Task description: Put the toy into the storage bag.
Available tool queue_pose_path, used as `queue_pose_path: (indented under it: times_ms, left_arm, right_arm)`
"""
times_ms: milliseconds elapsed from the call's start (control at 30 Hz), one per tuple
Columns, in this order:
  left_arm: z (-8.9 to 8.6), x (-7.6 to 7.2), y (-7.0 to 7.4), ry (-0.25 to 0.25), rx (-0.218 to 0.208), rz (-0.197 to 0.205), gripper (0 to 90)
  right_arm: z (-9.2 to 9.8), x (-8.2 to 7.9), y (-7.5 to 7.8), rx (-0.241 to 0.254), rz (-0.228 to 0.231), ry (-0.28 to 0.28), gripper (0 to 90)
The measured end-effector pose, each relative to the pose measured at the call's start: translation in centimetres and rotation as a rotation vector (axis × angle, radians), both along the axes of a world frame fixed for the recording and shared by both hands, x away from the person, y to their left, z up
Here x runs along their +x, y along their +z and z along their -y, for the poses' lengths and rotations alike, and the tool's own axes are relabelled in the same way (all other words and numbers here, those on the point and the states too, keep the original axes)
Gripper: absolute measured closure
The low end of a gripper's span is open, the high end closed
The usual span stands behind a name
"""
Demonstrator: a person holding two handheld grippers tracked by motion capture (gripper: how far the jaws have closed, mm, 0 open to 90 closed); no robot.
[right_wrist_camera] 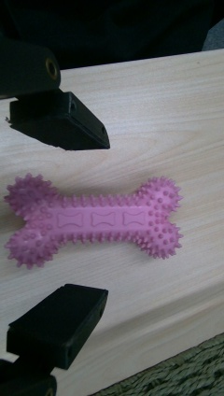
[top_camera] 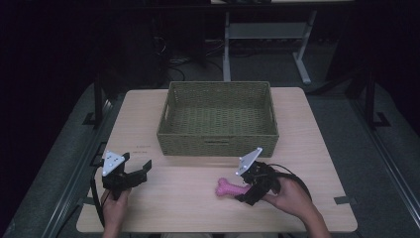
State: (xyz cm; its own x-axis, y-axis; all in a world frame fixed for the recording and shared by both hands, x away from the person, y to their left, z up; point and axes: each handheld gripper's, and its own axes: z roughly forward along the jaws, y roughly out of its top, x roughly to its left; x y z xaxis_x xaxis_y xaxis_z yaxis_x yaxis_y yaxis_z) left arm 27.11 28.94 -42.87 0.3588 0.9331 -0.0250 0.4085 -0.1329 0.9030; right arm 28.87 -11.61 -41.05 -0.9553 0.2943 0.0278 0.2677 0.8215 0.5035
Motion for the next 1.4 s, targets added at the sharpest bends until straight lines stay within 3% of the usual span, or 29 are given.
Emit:
queue_pose_path:
  times_ms: [500, 1400]
  left_arm:
    - [0.0, 0.0, 0.0, -0.002, 0.0, 0.001, 13.0]
    - [0.0, 0.0, 0.0, -0.002, -0.003, -0.001, 13.0]
  right_arm:
    - [-1.3, 0.8, -1.0, -0.034, -0.032, 0.025, 25.3]
    - [-2.7, 1.4, -2.4, -0.108, -0.044, 0.061, 43.2]
